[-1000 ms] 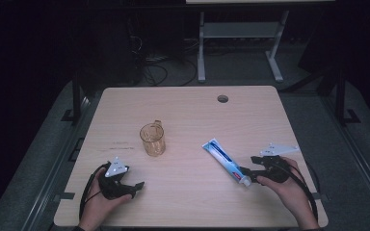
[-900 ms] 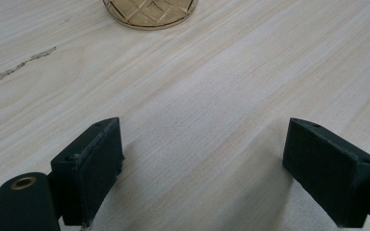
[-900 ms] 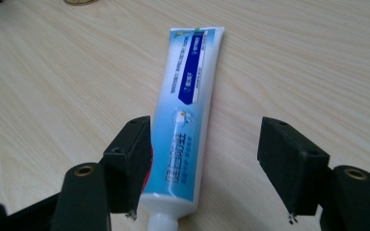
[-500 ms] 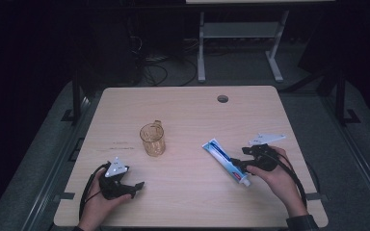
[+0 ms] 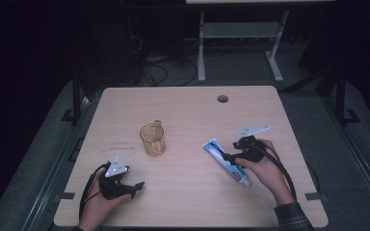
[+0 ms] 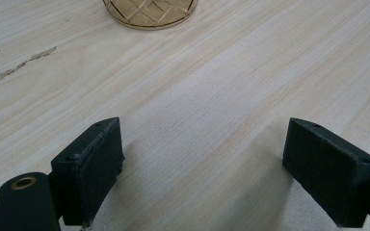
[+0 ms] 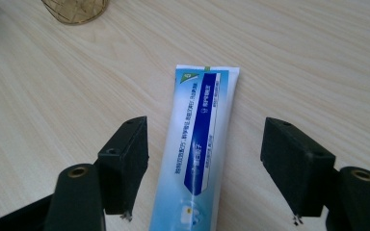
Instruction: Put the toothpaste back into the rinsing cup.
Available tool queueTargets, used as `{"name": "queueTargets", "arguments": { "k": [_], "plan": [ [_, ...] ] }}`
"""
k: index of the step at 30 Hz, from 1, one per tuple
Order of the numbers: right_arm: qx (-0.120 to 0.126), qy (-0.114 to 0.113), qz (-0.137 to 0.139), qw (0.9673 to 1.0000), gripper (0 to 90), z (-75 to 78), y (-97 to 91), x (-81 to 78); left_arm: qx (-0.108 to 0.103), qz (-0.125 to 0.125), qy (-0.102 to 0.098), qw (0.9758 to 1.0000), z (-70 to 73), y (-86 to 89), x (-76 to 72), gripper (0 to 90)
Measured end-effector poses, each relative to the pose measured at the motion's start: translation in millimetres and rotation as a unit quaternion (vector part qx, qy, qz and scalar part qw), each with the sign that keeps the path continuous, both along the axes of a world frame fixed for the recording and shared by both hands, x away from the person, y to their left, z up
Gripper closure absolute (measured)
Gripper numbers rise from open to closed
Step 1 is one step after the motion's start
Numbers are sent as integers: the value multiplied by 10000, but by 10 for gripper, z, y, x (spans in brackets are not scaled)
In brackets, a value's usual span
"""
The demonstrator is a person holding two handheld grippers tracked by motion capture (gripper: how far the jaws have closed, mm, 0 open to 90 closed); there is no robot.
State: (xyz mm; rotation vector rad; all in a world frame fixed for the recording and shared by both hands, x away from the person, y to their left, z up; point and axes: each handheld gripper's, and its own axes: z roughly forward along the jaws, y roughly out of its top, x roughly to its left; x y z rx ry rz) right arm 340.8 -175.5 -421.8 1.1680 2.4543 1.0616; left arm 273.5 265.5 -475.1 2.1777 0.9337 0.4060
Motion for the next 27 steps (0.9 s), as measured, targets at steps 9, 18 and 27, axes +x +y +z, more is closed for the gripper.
{"name": "queueTargets", "arguments": {
  "k": [9,18,27],
  "plan": [
    [-107,146,2,9998,333,-43,136,142,1,-1,-2,10000,0,0,0,133],
    [-420,240,-51,9988,331,-116,329,323,5,-3,-1,10000,1,1,0,133],
    [-680,408,-23,9969,337,-234,451,413,2,-1,0,10000,0,1,0,133]
  ]
}}
